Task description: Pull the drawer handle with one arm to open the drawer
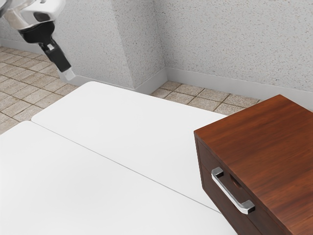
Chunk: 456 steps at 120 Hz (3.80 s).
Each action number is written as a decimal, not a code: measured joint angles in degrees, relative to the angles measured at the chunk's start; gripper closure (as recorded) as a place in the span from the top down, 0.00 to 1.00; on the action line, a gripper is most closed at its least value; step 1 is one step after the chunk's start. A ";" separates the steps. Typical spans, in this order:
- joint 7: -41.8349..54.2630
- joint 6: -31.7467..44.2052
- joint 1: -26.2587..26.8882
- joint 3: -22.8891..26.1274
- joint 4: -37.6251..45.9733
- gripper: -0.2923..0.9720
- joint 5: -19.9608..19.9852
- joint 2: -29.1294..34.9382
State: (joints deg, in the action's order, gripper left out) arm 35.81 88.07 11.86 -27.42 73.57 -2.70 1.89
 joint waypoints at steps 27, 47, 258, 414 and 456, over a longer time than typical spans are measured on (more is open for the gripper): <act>-9.17 -1.94 -2.13 0.00 -0.13 0.77 -0.25 0.03; -14.10 -3.10 -2.30 1.48 -6.91 0.77 -0.32 1.45; -2.24 22.38 -3.41 19.72 54.60 0.77 -2.81 38.75; 48.10 39.46 23.56 28.38 57.59 0.77 1.07 29.39; 46.92 45.54 21.10 27.90 58.27 0.77 -1.05 26.22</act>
State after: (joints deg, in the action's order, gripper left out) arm 82.73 133.60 32.96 0.49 131.84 -3.75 28.11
